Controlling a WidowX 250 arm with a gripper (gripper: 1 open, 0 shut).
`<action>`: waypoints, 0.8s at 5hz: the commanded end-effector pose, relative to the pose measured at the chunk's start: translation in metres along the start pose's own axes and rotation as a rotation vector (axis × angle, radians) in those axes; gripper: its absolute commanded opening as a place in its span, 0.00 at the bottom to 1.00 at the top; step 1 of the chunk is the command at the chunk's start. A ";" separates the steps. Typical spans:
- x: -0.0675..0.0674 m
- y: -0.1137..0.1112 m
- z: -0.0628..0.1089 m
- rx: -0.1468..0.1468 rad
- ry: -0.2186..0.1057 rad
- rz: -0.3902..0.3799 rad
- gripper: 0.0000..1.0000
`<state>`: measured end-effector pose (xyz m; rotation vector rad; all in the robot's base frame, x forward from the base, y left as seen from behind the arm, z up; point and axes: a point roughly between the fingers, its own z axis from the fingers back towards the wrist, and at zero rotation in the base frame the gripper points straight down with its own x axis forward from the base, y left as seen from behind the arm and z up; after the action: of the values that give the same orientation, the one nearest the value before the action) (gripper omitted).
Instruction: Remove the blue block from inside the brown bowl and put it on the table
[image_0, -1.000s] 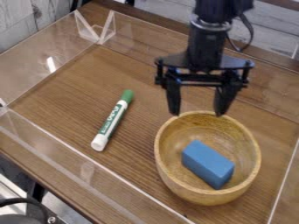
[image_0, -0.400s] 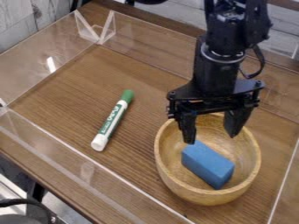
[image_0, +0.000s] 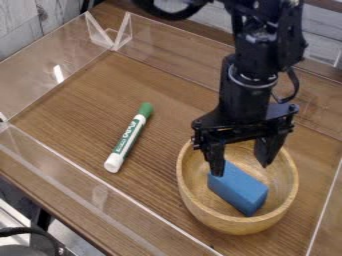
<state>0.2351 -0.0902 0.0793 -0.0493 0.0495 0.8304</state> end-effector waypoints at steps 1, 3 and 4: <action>-0.002 -0.005 0.001 -0.031 -0.004 0.019 1.00; -0.003 -0.004 -0.009 -0.038 0.011 0.068 1.00; -0.003 -0.004 -0.013 -0.040 0.015 0.082 1.00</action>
<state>0.2313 -0.0937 0.0598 -0.0691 0.0689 0.9168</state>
